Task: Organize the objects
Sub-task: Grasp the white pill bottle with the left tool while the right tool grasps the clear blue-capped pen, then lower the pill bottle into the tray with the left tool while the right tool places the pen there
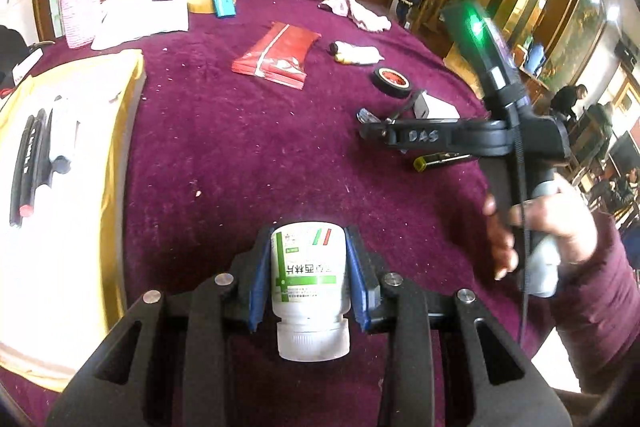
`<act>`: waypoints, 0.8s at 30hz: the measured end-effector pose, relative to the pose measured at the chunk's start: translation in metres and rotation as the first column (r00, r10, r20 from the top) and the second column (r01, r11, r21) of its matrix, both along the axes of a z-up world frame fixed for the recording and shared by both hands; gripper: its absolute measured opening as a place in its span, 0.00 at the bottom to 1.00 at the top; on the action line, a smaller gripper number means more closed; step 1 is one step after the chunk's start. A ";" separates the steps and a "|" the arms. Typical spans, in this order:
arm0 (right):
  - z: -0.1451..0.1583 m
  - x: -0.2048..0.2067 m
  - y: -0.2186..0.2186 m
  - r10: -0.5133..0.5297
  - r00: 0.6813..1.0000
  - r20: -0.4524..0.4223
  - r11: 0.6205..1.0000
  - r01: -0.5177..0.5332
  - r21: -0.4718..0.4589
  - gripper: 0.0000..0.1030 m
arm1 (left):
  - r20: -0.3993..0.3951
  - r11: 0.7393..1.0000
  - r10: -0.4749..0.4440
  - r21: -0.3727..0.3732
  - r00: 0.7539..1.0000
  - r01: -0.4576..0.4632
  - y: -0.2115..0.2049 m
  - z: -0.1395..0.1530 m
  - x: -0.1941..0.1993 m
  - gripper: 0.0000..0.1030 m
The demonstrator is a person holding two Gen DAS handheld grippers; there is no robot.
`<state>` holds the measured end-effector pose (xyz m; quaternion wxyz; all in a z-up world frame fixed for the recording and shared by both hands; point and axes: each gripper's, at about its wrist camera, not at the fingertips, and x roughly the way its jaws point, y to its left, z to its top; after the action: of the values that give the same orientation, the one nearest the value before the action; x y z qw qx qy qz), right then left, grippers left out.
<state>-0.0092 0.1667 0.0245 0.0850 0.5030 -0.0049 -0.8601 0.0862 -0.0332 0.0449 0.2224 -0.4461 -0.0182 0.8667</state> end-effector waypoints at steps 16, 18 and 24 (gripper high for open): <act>0.040 0.031 -0.010 0.052 0.998 -0.044 0.980 -0.059 -0.192 0.13 | -0.022 0.979 0.183 0.090 0.983 -0.181 -0.083 0.024 0.011 0.31; 0.049 0.034 -0.021 0.086 0.995 -0.044 0.965 -0.094 -0.243 0.13 | -0.029 0.971 0.226 0.088 0.974 -0.223 -0.100 0.027 0.007 0.31; 0.070 0.034 -0.081 0.214 0.977 -0.028 0.912 -0.210 -0.354 0.13 | -0.035 0.952 0.302 0.058 0.953 -0.300 -0.132 0.027 -0.008 0.31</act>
<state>0.0252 0.0856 0.0944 0.2668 0.4817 -0.1059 -0.8280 0.0783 -0.1647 0.0723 0.0997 -0.4131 -0.1035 0.8993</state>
